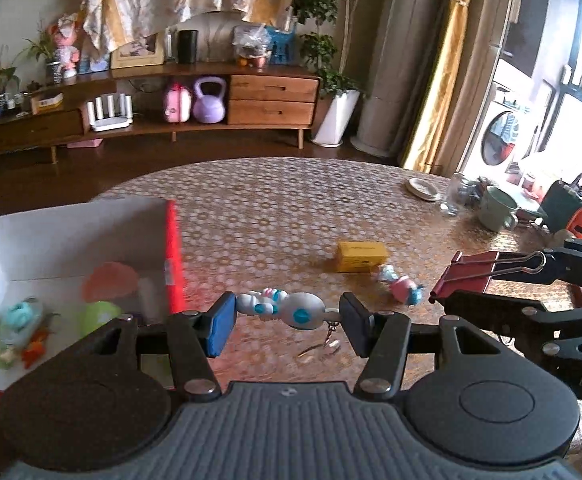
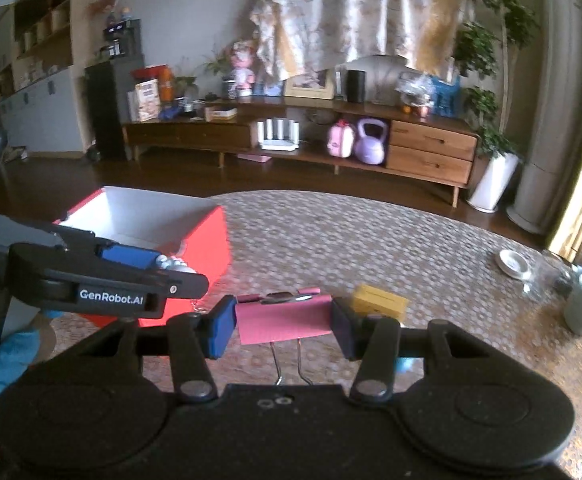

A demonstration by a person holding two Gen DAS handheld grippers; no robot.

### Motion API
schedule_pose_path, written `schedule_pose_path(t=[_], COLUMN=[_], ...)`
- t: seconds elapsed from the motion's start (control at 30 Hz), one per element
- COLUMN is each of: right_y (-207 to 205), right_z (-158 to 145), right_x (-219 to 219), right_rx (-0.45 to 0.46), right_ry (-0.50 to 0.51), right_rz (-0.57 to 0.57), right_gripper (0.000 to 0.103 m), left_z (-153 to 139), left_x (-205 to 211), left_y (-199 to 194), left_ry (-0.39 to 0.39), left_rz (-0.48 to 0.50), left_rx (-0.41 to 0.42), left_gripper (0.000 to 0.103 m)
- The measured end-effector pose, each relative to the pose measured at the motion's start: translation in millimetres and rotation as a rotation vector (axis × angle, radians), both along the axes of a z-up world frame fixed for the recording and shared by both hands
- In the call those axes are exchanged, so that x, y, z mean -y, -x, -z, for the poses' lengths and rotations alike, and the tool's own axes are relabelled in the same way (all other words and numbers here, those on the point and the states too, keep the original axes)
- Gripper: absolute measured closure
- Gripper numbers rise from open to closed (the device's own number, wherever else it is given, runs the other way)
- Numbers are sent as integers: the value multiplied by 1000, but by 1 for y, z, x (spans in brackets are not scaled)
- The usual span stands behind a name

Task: Organize rigid objects
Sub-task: 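Carry the bunny keychain and pink binder clip over the red box with both grippers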

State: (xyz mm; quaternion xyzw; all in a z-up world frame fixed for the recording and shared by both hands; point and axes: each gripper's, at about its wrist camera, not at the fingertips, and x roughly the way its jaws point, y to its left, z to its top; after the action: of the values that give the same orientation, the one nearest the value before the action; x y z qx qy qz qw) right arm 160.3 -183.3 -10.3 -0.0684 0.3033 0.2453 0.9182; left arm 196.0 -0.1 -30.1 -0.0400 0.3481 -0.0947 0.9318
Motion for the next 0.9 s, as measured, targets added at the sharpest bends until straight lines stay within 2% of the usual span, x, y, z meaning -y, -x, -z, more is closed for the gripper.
schedule_pose_path(t=[0.4,0.63,0.9], right_y=[-12,-26,-42], right_z=[0,5,23], right_x=[-78,-116,-160], right_rx=[-14,-21,-25], right_ry=[18,31,69], right_rz=[-101,-147,-191], right_gripper=[52,52,52], left_z=[-9,-5,11], left_x=[-85,-132,-179], left_y=[12,2,-20], left_ry=[-37,-72,-154], left_rz=[-103,-185,-267], left_rx=[-10,-26,-59], left_gripper=[47,47,47])
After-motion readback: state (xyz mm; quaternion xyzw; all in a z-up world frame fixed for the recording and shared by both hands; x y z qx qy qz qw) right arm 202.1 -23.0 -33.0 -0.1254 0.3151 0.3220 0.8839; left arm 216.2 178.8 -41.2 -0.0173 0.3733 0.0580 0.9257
